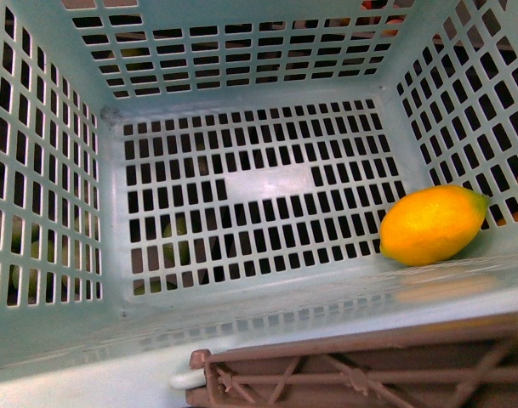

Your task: Pick lemon and mango into basket

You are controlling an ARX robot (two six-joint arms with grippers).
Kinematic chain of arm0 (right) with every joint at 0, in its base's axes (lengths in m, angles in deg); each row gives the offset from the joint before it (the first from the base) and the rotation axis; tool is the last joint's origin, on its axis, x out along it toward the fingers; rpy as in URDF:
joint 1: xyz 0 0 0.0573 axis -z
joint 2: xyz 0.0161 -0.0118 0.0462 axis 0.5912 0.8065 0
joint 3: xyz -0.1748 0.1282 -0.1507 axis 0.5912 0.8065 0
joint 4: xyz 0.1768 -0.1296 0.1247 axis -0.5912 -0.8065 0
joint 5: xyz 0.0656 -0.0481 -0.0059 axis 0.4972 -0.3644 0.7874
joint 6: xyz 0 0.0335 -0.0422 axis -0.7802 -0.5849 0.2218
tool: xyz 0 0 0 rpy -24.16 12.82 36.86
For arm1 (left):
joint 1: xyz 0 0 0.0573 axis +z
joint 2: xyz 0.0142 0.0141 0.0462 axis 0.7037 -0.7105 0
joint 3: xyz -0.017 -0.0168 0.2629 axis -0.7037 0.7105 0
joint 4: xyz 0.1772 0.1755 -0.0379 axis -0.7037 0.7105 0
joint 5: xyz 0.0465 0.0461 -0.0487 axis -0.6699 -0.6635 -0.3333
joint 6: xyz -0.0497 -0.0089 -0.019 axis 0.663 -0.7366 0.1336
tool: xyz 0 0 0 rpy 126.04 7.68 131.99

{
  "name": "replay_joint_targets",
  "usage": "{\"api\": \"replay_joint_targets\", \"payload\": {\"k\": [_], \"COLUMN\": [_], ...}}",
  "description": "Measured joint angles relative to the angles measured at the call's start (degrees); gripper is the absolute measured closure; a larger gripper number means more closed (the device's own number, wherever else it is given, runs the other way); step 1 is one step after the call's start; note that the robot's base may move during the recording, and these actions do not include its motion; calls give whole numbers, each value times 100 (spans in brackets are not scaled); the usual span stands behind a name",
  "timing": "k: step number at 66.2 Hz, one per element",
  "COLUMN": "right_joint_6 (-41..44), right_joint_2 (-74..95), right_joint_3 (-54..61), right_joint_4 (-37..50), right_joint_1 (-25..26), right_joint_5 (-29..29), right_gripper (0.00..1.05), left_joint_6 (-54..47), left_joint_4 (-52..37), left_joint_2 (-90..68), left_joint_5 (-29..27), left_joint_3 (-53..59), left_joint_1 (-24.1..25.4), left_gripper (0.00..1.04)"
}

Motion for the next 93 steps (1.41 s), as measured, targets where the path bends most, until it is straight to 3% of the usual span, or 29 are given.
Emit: {"api": "replay_joint_targets", "payload": {"k": [11,29,46,58,72,81,93], "right_joint_6": [-133,-251,-13,1043,1327,1390,1419], "right_joint_2": [205,74,-1049,-1497,-2065,-2566,-3032], "right_joint_3": [0,0,264,1373,2321,2909,3298], "right_joint_4": [33,31,-168,1591,1919,1987,1937], "right_joint_1": [-162,-223,321,590,876,1073,1486], "right_joint_5": [-173,-603,-1751,-992,-752,-577,-74], "right_gripper": [43,7,9,37,70,101,103], "left_joint_6": [4,-2,39,46,42,42,44], "left_joint_4": [0,0,2,2,2,2,2], "left_joint_2": [0,0,-33,-33,-33,-31,-31], "left_joint_5": [0,17,-26,7,24,15,17], "left_joint_3": [0,0,0,0,0,0,0], "left_joint_1": [0,-2,2,-2,-2,-2,-2], "left_gripper": [90,90,90,90,90,90,90]}}
